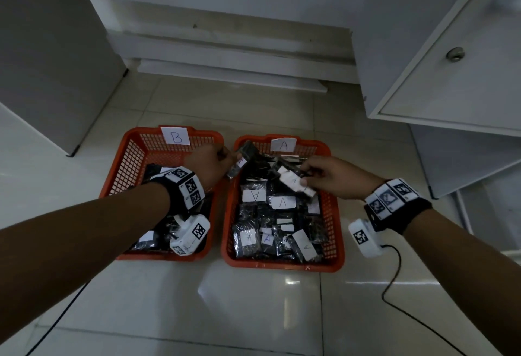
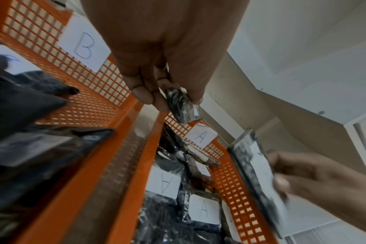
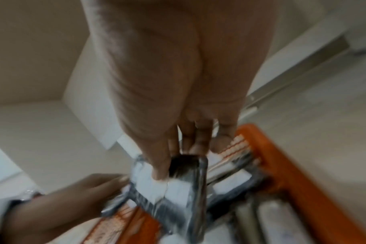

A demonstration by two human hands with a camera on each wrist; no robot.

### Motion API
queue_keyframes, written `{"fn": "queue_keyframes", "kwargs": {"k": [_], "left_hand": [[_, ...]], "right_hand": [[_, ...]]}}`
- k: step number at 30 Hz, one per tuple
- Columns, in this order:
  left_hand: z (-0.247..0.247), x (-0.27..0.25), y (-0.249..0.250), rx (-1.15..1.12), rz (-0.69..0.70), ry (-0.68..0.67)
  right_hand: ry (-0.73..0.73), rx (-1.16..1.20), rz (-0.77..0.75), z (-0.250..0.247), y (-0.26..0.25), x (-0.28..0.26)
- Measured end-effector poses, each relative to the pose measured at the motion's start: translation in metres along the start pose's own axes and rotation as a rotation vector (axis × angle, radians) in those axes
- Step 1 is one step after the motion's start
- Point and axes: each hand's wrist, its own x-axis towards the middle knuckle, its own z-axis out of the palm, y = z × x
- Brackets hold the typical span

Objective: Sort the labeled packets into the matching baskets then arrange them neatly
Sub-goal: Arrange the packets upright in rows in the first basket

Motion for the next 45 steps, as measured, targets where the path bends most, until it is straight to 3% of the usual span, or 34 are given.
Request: {"fn": "queue_keyframes", "kwargs": {"k": [5,8,13,16,22,25,27,30,34,39,45], "left_hand": [[0.009,0.006,0.009,-0.01,0.055,0.007],[0.009,0.005,0.013,-0.007,0.054,-0.007],[0.001,0.001,0.009,-0.059,0.034,0.011],[-0.007,-0.004,0.005,-0.037,0.069,-0.115],[0.005,-0.025,0.013,0.194,0.328,-0.689],[0.02,-0.029,0.026,0.263,0.366,-0.819],[0.028,-0.024,0.034,0.363,0.375,-0.777],[0.037,-0.003,0.048,0.441,0.353,-0.563],[0.048,0.024,0.081,0.596,0.312,-0.362],[0.087,0.039,0.091,0.747,0.212,-0.427],[0.109,0.044,0.084,0.59,0.159,-0.376]], "right_hand": [[-0.324,0.006,-0.005,0.036,-0.03,-0.02],[-0.372,-0.067,-0.042,0.062,-0.037,-0.019],[-0.412,0.052,0.045,0.067,-0.042,-0.016],[-0.322,0.071,0.052,0.051,-0.038,-0.012],[0.105,0.063,0.162,0.008,-0.007,0.0],[0.167,0.088,0.197,0.0,0.011,0.002],[0.251,0.123,0.222,0.0,0.022,0.003],[0.414,0.198,0.244,0.003,0.033,0.0],[0.51,0.308,0.256,0.008,0.049,-0.002],[0.532,0.392,0.242,0.009,0.061,-0.006],[0.529,0.48,0.223,0.008,0.068,-0.009]]}}
